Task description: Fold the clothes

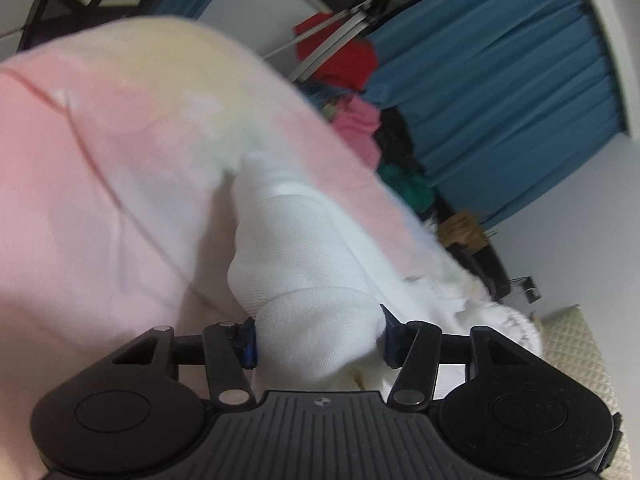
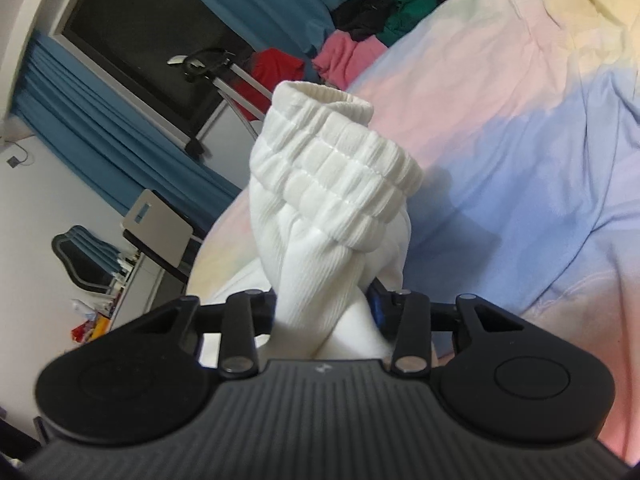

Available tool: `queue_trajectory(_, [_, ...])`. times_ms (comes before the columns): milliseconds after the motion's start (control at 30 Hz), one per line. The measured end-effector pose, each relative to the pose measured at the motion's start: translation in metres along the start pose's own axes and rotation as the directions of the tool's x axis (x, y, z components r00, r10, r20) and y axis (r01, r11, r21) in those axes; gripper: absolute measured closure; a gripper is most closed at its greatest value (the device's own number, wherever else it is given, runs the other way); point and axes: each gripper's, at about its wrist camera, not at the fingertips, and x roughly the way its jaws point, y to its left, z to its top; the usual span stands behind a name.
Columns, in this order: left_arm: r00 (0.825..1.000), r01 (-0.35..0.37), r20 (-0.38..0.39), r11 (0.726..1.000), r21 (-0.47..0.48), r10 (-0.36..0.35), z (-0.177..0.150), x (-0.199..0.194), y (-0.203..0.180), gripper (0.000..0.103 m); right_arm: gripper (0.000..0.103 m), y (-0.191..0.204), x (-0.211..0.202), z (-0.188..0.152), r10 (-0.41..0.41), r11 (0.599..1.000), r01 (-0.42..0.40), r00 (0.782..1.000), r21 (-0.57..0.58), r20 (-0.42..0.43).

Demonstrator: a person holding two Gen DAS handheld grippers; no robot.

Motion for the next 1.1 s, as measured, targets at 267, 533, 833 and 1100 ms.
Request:
queue_trajectory(267, [0.995, 0.075, 0.067, 0.996, 0.050, -0.079, 0.001, -0.016, -0.077, 0.052, 0.065, 0.012, -0.051, 0.032, 0.047, 0.998, -0.049, 0.995, 0.027, 0.083])
queue_trajectory(533, [0.986, 0.156, 0.047, 0.982, 0.106, -0.162, 0.014, 0.066, -0.188, 0.052, 0.065, -0.006, -0.080, 0.125, 0.031, 0.998, -0.041, 0.980, 0.049, 0.198])
queue_trajectory(833, [0.984, 0.172, -0.002, 0.961, 0.218, -0.176, 0.027, 0.255, -0.317, 0.052, 0.065, -0.078, -0.047, 0.265, -0.101, 0.992, 0.075, 0.957, 0.105, 0.271])
queue_trajectory(1100, [0.986, 0.161, -0.096, 0.944, 0.289, -0.138, -0.023, 0.379, -0.271, 0.051, 0.065, -0.172, 0.010, 0.266, -0.202, 0.977, 0.173, 0.939, 0.124, 0.279])
